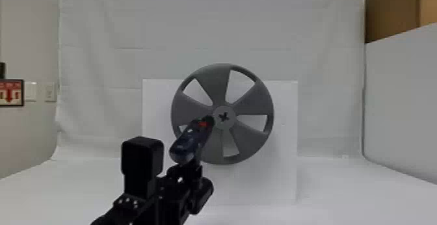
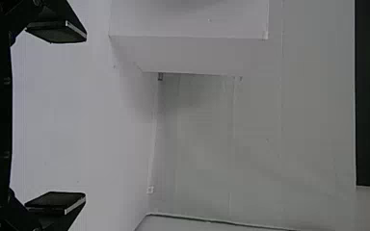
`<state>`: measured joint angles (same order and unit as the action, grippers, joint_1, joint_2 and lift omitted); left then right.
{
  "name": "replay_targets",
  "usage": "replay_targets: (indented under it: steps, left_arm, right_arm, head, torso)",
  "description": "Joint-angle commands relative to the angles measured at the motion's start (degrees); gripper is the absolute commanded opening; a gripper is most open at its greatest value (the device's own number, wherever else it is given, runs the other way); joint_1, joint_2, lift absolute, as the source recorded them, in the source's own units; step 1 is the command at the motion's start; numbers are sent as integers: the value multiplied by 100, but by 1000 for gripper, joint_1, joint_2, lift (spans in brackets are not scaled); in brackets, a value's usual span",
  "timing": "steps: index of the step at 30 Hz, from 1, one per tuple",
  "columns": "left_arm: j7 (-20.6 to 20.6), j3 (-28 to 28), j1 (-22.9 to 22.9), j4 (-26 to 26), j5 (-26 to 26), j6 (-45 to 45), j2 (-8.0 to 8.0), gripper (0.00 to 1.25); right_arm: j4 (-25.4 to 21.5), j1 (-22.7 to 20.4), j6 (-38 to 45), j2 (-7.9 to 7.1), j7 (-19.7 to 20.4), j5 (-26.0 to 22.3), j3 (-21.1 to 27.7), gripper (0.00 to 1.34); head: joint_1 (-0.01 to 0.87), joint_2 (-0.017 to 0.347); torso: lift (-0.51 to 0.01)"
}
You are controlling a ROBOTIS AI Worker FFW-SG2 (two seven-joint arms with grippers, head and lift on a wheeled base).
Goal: Grasp the drill and bring into the middle of wheel
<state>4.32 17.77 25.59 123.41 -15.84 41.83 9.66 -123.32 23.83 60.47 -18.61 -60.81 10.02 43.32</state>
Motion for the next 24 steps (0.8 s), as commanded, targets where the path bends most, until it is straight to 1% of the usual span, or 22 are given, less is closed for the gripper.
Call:
replay_targets:
  steps: [1, 8, 15, 24]
  left_arm:
    - [236, -168, -203, 7, 37, 0, 27, 28]
    - [807, -353, -397, -28, 20, 27, 54, 28]
    - [930, -564, -502, -256, 81, 44, 54, 28]
    - [1150, -581, -555, -573, 72, 35, 45, 28]
  right_arm:
    - [1, 7, 0, 6, -1, 0, -8, 1204]
    - [1, 25, 0, 24, -1, 53, -52, 1203]
    - [1, 16, 0, 24, 8, 141, -105, 1204]
    - [1, 16, 0, 33, -1, 176, -105, 1207]
  head:
    - [0, 0]
    - [0, 0]
    - [0, 0]
    - [0, 0]
  torso:
    - [-406]
    - [-406]
    - [-406]
    - [-406]
